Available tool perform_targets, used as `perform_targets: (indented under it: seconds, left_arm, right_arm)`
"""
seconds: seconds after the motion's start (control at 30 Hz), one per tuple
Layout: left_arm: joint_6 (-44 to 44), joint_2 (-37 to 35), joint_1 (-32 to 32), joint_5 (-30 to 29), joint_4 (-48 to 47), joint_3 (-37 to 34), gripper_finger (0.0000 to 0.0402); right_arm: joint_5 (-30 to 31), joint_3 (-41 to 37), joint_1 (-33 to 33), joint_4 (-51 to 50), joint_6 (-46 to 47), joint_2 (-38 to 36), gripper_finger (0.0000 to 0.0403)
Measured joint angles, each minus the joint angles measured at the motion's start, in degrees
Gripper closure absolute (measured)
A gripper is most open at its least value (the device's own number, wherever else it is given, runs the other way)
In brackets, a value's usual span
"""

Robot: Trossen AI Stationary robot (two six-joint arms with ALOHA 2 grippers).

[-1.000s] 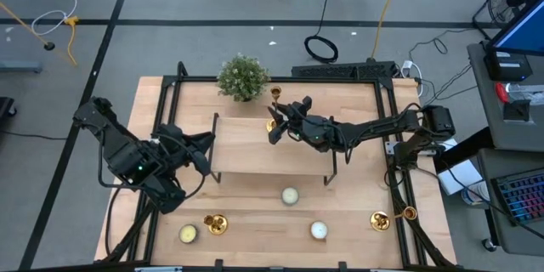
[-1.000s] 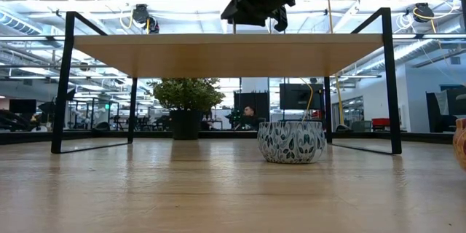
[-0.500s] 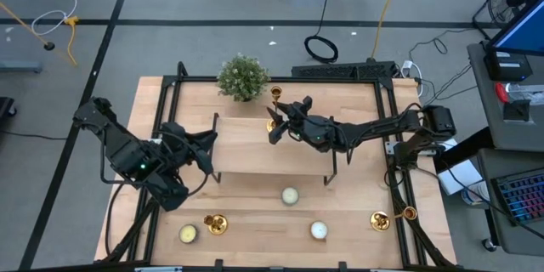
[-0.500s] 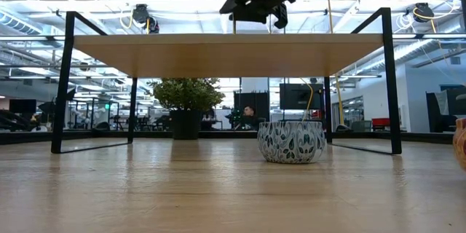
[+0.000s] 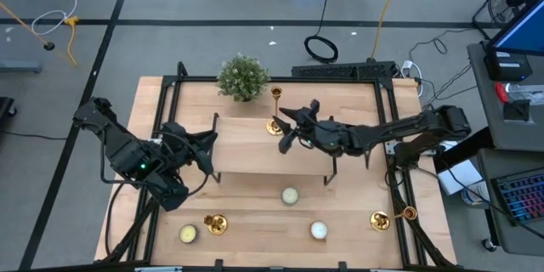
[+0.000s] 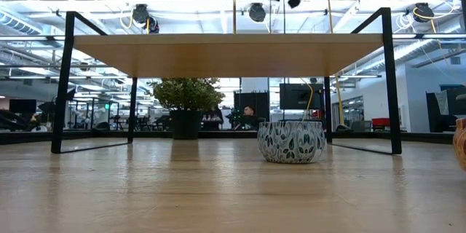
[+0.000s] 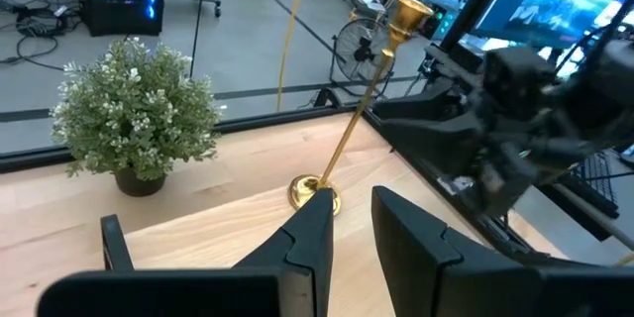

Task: Stock candles and holders on shelf
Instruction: Put the blue scented candle on the shelf

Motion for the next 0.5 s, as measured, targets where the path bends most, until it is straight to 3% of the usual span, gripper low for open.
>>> perform_targets:
  seconds: [0.3, 0.43, 0.5]
  left_arm:
    - [1.7, 0.0, -0.1, 1.9, 0.0, 0.0, 0.0325]
    - [4.0, 0.0, -0.1, 4.2, 0.0, 0.0, 0.0325]
    - [5.7, 0.0, -0.1, 6.1, 0.0, 0.0, 0.0325]
  right_arm:
    - [0.2, 0.0, 2.8, -8.2, 0.7, -6.9, 0.0245]
    - [-0.9, 0.0, 4.0, -16.9, 6.4, -10.5, 0.0245]
    - [-4.4, 0.0, 4.5, -21.9, 9.9, -12.3, 0.0245]
